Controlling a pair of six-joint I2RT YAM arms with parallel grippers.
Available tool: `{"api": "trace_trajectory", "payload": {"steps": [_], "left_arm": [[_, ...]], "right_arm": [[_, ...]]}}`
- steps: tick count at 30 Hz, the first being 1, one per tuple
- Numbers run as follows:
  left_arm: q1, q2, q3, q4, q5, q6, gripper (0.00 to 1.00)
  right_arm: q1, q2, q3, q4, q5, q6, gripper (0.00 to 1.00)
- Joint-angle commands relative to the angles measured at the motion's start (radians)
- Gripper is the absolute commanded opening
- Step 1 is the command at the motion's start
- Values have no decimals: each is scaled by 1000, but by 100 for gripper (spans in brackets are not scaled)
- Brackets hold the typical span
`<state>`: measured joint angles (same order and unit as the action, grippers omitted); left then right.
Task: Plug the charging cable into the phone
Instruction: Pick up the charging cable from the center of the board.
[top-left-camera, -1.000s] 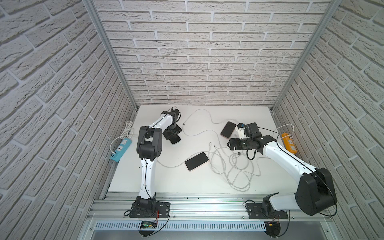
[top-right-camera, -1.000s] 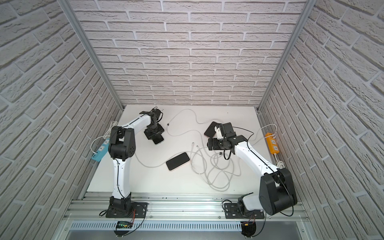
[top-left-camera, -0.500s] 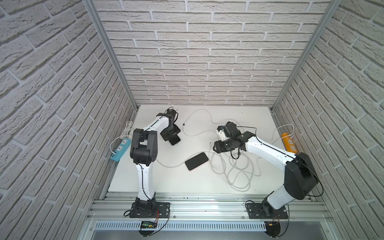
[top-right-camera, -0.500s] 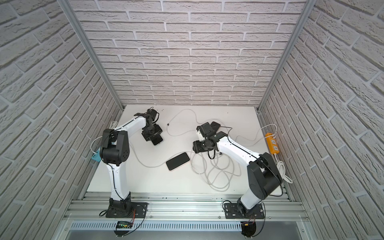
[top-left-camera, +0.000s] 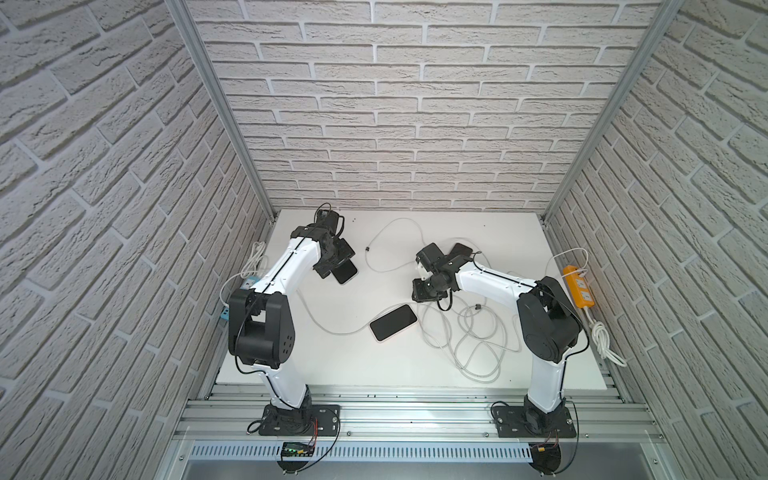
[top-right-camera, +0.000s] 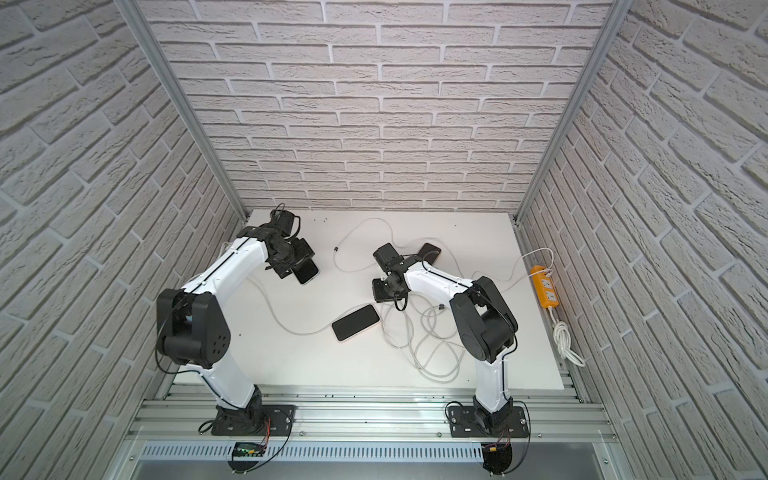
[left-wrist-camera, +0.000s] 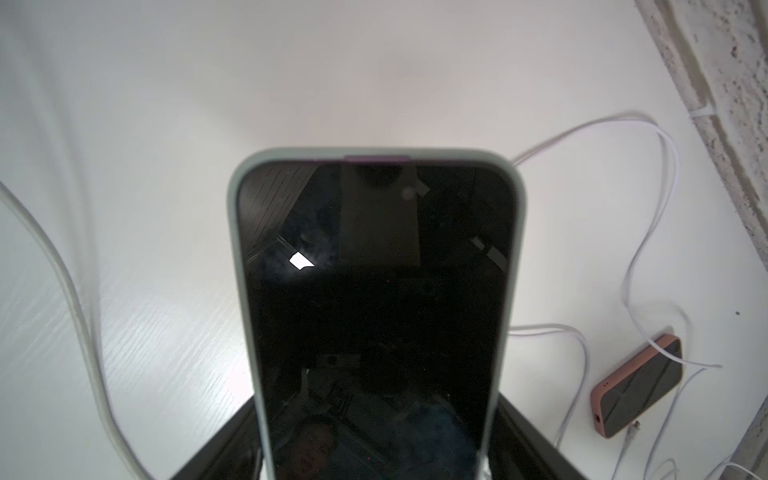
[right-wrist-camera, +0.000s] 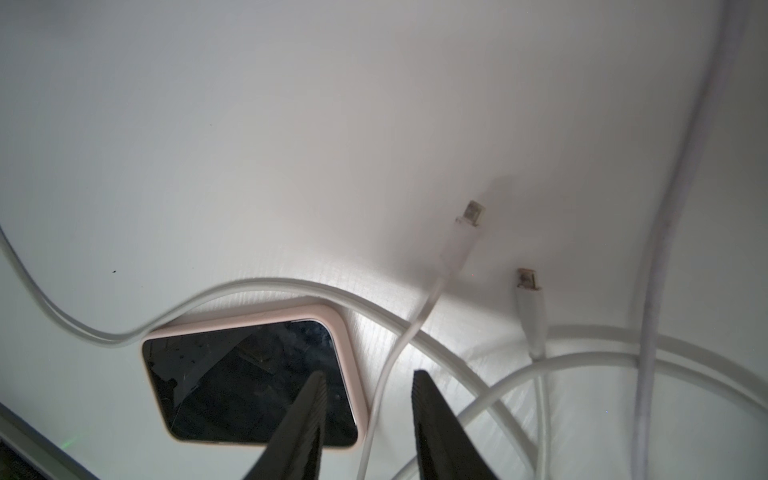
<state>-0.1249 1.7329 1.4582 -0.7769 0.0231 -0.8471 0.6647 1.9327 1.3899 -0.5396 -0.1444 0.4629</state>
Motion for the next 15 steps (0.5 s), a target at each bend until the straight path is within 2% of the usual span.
{"api": "trace_trajectory", "payload": {"steps": [1,15], "left_arm": [[7,-51,-23,32,20,5,0],[8,-69,-42,29,21,12,0]], "right_arm": [[-5,32,37,-6,48,30,36],[-34,128,69,40,81,106,33]]}}
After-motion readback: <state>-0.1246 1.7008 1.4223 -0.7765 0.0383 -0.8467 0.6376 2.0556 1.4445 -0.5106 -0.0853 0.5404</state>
